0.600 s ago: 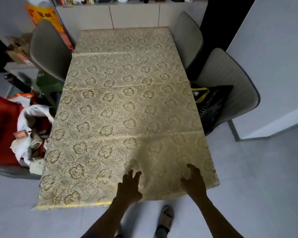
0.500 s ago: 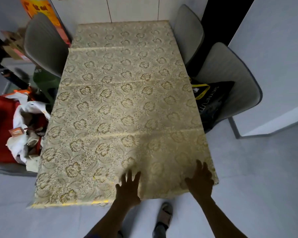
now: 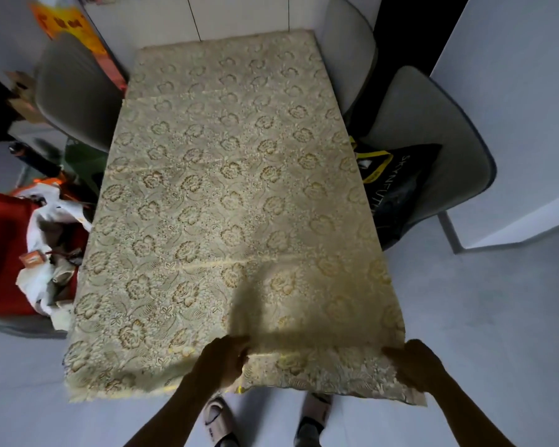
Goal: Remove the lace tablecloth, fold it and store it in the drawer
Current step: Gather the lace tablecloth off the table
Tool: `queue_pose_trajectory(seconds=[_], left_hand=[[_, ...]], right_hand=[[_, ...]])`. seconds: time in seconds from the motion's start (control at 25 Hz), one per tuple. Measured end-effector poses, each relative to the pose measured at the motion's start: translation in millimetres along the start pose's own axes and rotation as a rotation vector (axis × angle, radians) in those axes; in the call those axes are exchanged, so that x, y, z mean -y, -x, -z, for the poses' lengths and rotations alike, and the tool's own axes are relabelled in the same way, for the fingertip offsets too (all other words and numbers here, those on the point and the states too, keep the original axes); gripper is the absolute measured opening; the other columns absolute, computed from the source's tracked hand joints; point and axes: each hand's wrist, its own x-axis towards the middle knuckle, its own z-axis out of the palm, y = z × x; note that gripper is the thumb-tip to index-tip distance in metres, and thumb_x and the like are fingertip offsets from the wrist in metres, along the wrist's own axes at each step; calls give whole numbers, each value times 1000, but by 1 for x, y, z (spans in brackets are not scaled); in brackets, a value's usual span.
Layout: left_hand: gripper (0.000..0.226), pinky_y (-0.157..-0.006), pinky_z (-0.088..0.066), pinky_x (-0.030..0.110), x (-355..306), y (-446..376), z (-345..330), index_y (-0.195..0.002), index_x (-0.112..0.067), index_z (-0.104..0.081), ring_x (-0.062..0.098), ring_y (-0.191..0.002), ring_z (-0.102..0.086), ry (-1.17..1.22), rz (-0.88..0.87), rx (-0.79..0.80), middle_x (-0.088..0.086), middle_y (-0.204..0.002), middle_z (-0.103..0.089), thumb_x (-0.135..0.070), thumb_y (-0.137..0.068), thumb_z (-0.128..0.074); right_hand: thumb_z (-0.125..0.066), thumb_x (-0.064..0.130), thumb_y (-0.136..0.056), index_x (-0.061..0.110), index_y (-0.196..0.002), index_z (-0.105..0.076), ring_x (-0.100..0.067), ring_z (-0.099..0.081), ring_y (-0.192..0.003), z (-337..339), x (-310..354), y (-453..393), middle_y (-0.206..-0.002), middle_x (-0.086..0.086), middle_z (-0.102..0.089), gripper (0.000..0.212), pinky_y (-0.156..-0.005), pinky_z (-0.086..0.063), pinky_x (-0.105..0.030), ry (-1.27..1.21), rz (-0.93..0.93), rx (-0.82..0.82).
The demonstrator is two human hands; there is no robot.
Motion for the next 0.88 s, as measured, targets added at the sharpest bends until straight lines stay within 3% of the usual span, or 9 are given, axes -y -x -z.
queue_pose_trajectory(seconds=[0.12,0.2,0.32,0.4,0.56,0.64,0.72,0.8,0.88], left_hand=[[7,-80,-49,31,4,-13,88,-93,-19,-61,18,-88,-62,77,-23,337,3,-100,-67,-25,-91,-65],[10,-77,-47,32,7,-25,145,-96,-13,-63,21,-85,-61,55,25,245,12,-104,-70,-21,-91,-63],[21,-80,-47,37,14,-44,195,-112,-12,-56,32,-96,-63,160,210,-621,14,-109,-66,-12,-91,-56],[40,-86,-50,45,21,-53,203,-128,-11,-51,37,-105,-59,216,176,-945,16,-120,-61,-14,-89,-61],[38,-88,-48,38,40,-69,156,-126,-14,-56,28,-107,-61,118,9,-633,8,-118,-64,-20,-89,-57],[49,-87,-44,35,60,-76,122,-137,-17,-46,25,-115,-54,-74,48,-470,4,-130,-54,-25,-89,-52],[67,-88,-46,39,90,-85,101,-148,-18,-32,31,-126,-45,-221,97,-355,7,-144,-40,-27,-85,-55],[78,-68,-59,41,115,-96,98,-137,-12,-52,40,-111,-60,-194,-48,-360,17,-132,-56,-20,-64,-79],[72,-43,-56,29,132,-111,94,-104,-9,-69,32,-78,-72,-277,-216,-445,12,-95,-73,-13,-36,-92]], right_hand=[[-69,19,-83,6,-61,-60,-15,-52,-36,32,48,26,-54,-10,-57,27,-47,-42,-24,198,112,150],[-72,23,-85,8,-80,-67,-14,-60,-44,48,106,41,-62,-7,-64,17,-47,-47,-23,-97,218,201],[-55,36,-95,20,-123,-60,-18,-71,-87,62,194,57,-101,0,-74,32,-74,-58,-36,-866,506,356],[-46,39,-99,30,-135,-48,-20,-61,-108,55,234,56,-127,3,-62,37,-92,-50,-44,-988,616,291],[-64,20,-92,21,-137,-48,-18,-58,-105,-19,258,35,-139,-9,-52,47,-82,-49,-33,-341,591,41],[-66,19,-89,18,-145,-39,-25,-49,-127,-61,252,18,-149,-7,-43,62,-102,-44,-37,77,611,-14],[-69,17,-82,18,-147,-38,-29,-46,-133,-99,253,3,-152,-8,-40,71,-106,-42,-42,426,751,-227],[-74,7,-66,12,-133,-57,-37,-62,-114,-132,255,-15,-136,-17,-57,69,-84,-56,-49,660,900,-492],[-71,3,-59,8,-107,-73,-40,-70,-84,-149,265,-22,-107,-19,-72,48,-61,-58,-45,857,914,-683]])
